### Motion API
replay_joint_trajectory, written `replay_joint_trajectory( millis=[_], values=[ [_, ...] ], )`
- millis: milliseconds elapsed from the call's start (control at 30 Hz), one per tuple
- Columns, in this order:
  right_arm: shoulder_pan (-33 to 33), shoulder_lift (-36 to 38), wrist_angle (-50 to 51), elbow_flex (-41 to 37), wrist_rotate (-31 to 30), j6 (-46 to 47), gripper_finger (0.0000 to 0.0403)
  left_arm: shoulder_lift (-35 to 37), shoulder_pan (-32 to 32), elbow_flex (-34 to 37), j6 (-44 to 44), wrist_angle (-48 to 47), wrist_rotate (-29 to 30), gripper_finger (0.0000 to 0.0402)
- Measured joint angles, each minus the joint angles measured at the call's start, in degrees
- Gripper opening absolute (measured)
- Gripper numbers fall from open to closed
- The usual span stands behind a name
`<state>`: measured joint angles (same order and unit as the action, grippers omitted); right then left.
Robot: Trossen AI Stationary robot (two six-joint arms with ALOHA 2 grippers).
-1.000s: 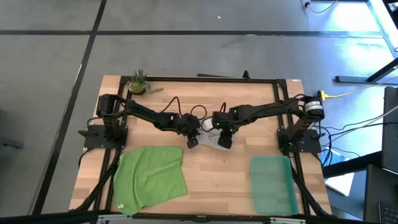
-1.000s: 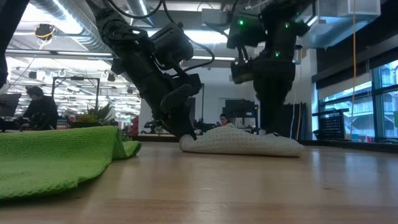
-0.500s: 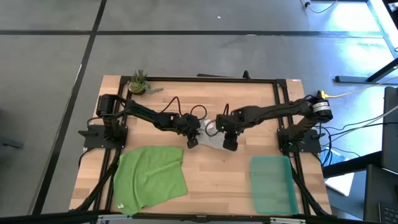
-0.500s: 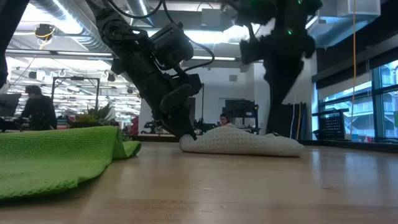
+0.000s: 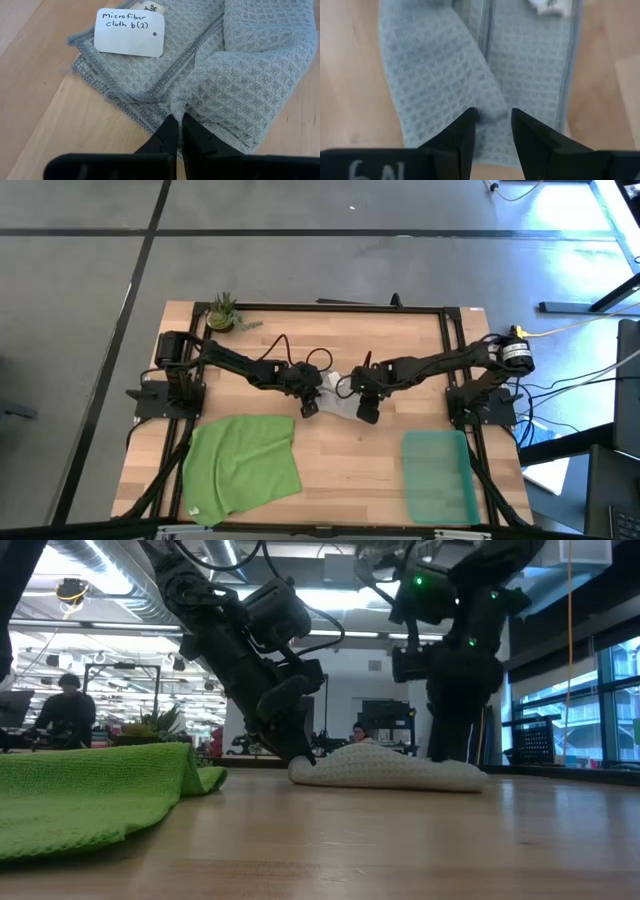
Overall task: Roll microfiber towels into tight, uniform cylinder then place into a basket
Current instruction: Roll the gray microfiber towel
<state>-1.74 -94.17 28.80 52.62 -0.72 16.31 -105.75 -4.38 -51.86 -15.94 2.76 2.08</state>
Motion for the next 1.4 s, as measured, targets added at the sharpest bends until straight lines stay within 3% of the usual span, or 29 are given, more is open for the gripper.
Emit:
replay_joint_trajectory(
  millis=[100, 233, 467, 633, 700, 967, 1100, 1233, 1400],
  values=[
    [-1.3, 0.0, -0.6, -1.2, 3.6, -0.1, 0.0127, 0.0, 0.0, 0.0, 0.0, 0.0, -0.1, 0.0002],
    [-2.1, 0.0, -3.4, -2.9, 4.0, -1.6, 0.0127, 0.0, 0.0, 0.0, 0.0, 0.1, -0.1, 0.0003],
    [-2.9, 0.0, -8.7, -4.3, 11.6, -3.2, 0.0115, 0.0, 0.0, 0.0, 0.1, 0.2, -0.2, 0.0003],
    [-2.9, 0.0, -8.2, -4.1, 11.9, -0.4, 0.003, 0.0, 0.0, 0.0, 0.2, 0.3, -0.2, 0.0003],
    [-2.9, 0.0, -8.1, -4.1, 11.9, 0.2, 0.0013, 0.5, 0.0, 0.1, 0.2, 0.0, -0.5, 0.0003],
    [-1.5, 4.8, -4.8, -4.0, 12.7, 7.3, 0.0007, 2.1, 0.0, -0.7, 0.5, -1.2, -0.6, 0.0003],
    [-1.1, 8.0, 1.8, -4.0, 12.4, 12.2, 0.0008, 2.1, 0.3, -3.5, 3.5, -3.3, -0.6, 0.0003],
    [-0.7, 8.7, 9.8, -4.0, 10.9, 15.6, 0.0006, 2.2, 0.0, -5.8, 5.9, -5.2, -0.6, 0.0003],
    [0.4, 8.7, 10.7, -4.2, 7.2, 16.7, 0.0007, 2.3, -1.1, -6.6, 6.0, -6.7, -0.6, 0.0003]
  ],
)
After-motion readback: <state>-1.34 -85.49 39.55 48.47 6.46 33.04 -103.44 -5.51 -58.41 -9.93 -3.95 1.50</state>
